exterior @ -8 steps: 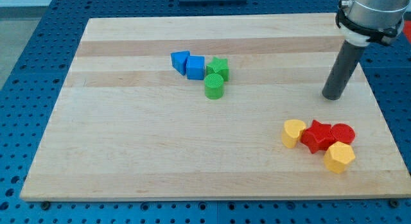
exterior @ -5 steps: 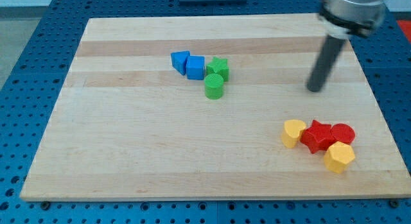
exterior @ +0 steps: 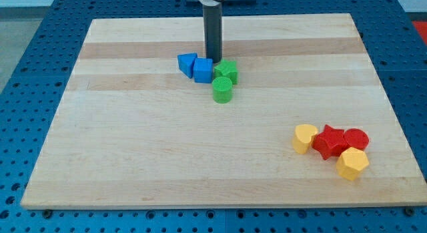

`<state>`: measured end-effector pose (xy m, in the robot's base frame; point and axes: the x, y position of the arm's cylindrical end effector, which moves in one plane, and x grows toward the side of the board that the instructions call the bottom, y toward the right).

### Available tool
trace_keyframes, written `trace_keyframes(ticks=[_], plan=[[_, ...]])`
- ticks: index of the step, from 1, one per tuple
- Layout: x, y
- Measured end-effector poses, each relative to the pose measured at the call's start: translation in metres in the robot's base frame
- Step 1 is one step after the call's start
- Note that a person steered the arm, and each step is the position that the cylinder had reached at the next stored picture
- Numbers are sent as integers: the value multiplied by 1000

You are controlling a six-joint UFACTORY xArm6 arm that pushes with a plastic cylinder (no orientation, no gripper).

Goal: Separate the blue triangle from the blue cube

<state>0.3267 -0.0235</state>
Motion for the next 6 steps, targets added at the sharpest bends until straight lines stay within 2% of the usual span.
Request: trace_keyframes(ticks=[2,3,6], plan=[[-12,-29],[18,-41],[161,-63]])
